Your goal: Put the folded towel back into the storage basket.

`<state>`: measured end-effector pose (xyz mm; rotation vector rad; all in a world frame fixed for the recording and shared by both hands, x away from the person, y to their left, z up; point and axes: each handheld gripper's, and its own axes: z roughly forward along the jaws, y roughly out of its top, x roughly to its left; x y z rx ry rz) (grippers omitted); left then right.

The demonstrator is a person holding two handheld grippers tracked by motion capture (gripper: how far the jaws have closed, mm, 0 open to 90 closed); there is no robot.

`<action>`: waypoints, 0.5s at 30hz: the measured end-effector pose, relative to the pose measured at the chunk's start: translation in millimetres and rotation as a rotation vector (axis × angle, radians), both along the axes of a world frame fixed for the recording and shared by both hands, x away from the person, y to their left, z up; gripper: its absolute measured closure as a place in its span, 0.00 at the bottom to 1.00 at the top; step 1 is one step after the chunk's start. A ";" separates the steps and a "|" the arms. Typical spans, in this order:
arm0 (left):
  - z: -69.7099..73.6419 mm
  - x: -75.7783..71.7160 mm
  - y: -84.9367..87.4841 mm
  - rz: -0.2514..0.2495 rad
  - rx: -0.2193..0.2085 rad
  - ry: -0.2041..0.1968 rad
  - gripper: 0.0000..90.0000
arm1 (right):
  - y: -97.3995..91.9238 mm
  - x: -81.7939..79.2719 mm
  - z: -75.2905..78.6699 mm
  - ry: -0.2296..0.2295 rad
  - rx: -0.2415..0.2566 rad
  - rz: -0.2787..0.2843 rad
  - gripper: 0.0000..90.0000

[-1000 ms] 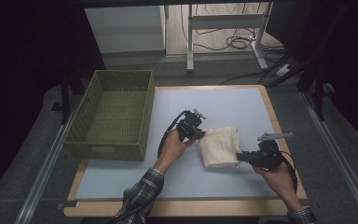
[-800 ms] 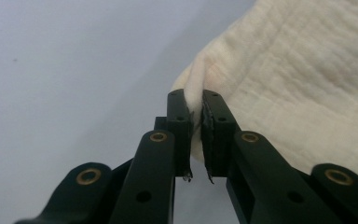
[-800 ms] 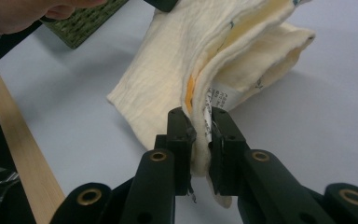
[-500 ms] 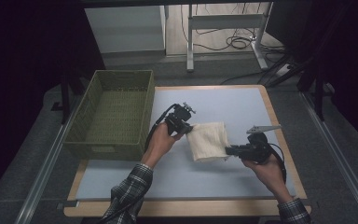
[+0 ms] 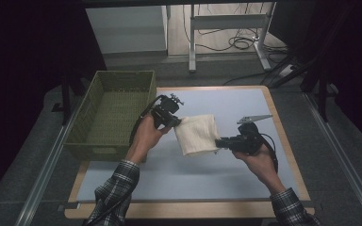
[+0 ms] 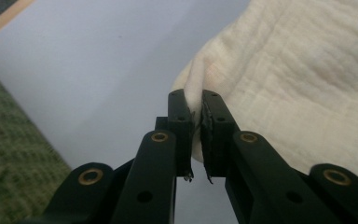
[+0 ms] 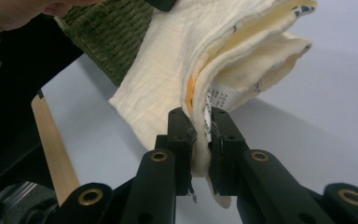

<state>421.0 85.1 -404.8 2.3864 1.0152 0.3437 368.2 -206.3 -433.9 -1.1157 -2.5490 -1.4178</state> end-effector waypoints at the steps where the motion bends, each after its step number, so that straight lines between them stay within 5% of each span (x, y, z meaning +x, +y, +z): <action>1: 2.1 -0.3 3.2 0.006 0.000 -0.003 0.93 | 3.0 1.0 1.4 0.000 0.003 0.004 0.89; 15: 30.9 -2.3 45.8 0.069 0.019 -0.050 0.93 | 45.2 15.4 23.9 -0.006 0.032 0.043 0.89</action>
